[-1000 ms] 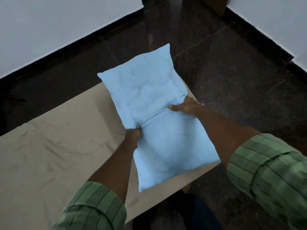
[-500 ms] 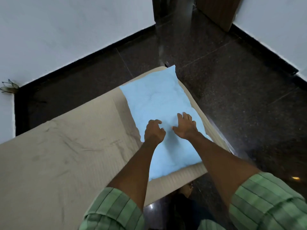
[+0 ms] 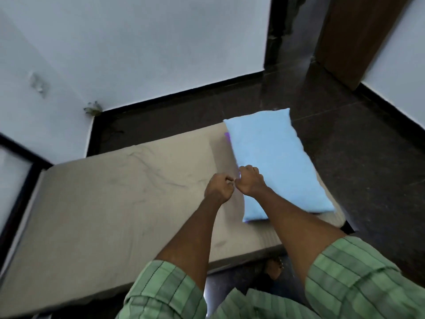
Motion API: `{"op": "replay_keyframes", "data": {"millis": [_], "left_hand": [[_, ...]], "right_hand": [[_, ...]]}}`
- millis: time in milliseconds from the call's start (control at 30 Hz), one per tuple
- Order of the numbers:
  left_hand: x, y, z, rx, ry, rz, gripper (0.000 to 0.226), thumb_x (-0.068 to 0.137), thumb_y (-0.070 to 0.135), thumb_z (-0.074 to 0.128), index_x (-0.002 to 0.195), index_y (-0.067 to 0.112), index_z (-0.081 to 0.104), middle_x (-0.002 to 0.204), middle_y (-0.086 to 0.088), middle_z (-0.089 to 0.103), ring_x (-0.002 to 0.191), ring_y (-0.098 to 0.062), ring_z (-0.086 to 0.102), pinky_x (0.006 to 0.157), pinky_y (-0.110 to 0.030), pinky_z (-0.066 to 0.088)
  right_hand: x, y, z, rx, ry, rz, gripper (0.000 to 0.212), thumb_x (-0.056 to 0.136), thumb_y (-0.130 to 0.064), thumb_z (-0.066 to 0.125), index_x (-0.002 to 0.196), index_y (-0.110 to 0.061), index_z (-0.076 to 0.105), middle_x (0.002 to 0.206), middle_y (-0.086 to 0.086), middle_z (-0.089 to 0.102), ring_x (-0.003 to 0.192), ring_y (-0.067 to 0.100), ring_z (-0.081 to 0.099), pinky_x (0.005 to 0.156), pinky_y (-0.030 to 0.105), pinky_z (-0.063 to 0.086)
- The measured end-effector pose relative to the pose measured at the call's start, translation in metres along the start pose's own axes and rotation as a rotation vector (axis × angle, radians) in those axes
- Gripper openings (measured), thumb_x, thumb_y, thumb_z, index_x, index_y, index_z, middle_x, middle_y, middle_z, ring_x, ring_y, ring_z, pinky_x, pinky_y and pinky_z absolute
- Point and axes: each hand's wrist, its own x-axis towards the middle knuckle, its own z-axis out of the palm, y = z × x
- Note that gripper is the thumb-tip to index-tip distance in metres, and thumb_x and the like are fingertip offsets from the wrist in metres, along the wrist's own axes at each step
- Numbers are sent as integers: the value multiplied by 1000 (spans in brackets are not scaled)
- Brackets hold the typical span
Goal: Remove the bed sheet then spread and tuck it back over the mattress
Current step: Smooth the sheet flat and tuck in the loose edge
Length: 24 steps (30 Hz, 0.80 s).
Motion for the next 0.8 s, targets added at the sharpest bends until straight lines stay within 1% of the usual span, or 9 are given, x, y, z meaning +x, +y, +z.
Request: {"op": "replay_keyframes", "data": {"millis": [33, 100, 200, 300, 400, 600, 800], "left_hand": [[-13, -15, -9, -3, 18, -29, 24, 89, 18, 62, 108, 23, 76, 117, -5, 70, 114, -23, 63, 96, -30, 49], [-44, -53, -32, -6, 44, -102, 23, 88, 20, 63, 106, 26, 76, 118, -3, 69, 115, -23, 63, 98, -34, 50], [-81, -106, -61, -11, 81, -205, 23, 89, 19, 62, 106, 25, 76, 118, -2, 70, 113, -22, 63, 97, -33, 51], [-107, -157, -85, -21, 113, -283, 21, 90, 20, 62, 106, 24, 76, 118, -1, 71, 112, -21, 64, 95, -31, 51], [-120, -199, -104, -35, 131, -353, 22, 91, 22, 62, 108, 24, 76, 119, -1, 71, 112, -22, 64, 95, -33, 52], [-112, -278, -146, -47, 160, -445, 25, 94, 22, 60, 114, 21, 74, 122, -1, 68, 115, -20, 62, 97, -33, 51], [-71, -355, -181, -125, 228, -528, 22, 93, 18, 60, 111, 23, 72, 119, 1, 69, 111, -17, 64, 98, -36, 52]], "right_hand": [[-9, -14, 12, 0, -13, -21, 43, 97, -34, 55, 133, -10, 54, 141, 14, 50, 135, 36, 40, 106, 45, 40], [-26, -47, 42, -4, -49, -80, 49, 96, -36, 56, 138, -12, 54, 144, 13, 51, 137, 35, 40, 110, 45, 39], [-45, -95, 85, -22, -101, -160, 50, 95, -38, 57, 139, -14, 54, 144, 14, 52, 137, 35, 41, 113, 43, 37], [-63, -146, 118, -42, -171, -222, 49, 99, -37, 56, 142, -14, 52, 147, 13, 47, 139, 35, 39, 110, 43, 38], [-62, -183, 147, -74, -226, -289, 49, 100, -37, 55, 143, -14, 51, 147, 13, 46, 139, 34, 38, 109, 45, 38], [-23, -257, 200, -97, -311, -359, 49, 101, -39, 55, 143, -13, 51, 148, 14, 46, 139, 34, 38, 109, 45, 38], [39, -323, 245, -145, -381, -397, 53, 102, -39, 52, 148, -14, 47, 152, 13, 43, 142, 33, 36, 111, 44, 36]]}}
